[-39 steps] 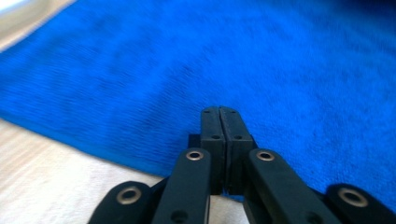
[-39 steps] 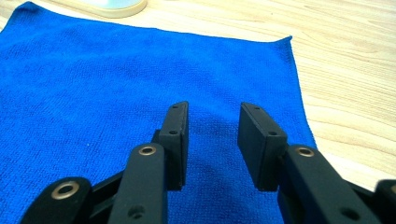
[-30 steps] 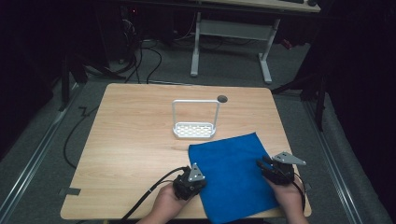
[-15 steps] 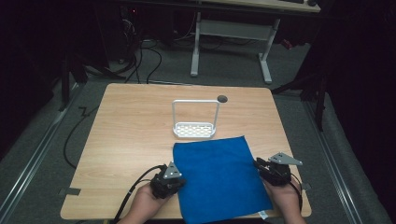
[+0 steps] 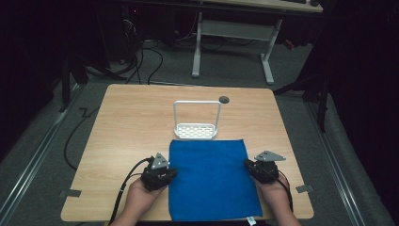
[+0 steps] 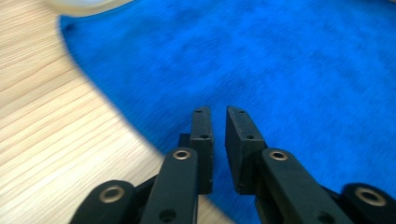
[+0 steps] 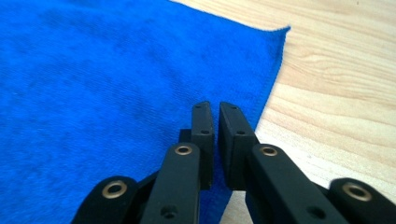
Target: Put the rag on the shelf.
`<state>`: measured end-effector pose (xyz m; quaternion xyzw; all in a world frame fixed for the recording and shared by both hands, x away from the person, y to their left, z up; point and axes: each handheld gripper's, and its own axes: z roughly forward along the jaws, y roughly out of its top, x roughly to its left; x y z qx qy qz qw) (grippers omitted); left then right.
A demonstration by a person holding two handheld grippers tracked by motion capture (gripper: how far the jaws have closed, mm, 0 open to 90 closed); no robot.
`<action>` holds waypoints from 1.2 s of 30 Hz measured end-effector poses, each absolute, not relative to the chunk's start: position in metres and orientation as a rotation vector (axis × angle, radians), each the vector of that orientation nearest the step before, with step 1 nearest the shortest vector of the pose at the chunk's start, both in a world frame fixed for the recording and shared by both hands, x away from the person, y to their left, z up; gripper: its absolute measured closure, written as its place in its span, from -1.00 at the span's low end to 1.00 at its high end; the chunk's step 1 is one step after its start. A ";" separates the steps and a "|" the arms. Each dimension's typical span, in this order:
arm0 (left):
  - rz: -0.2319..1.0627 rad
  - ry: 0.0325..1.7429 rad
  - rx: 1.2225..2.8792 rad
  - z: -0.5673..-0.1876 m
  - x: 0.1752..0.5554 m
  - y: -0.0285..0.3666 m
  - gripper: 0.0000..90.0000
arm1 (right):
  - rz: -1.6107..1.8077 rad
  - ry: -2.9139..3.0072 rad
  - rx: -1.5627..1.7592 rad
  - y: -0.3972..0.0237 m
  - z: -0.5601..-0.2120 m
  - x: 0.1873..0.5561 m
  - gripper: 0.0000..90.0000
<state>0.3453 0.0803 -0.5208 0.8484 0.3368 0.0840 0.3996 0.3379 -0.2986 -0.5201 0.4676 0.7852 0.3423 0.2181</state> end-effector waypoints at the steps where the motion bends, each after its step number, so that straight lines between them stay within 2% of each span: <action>1: 0.207 0.848 2.156 -0.523 0.346 0.078 0.73 | 0.928 2.180 1.306 -0.299 -0.523 0.340 0.92; 8: 0.185 0.840 2.163 -0.528 0.350 0.082 0.75 | 0.918 2.191 1.318 -0.297 -0.527 0.336 0.93; 21: 0.149 0.930 2.124 -0.529 0.344 0.126 0.78 | 0.953 2.306 1.174 -0.263 -0.527 0.324 0.92; 36: 0.181 0.964 2.106 -0.529 0.349 0.127 0.79 | 0.948 2.286 1.144 -0.256 -0.528 0.331 0.92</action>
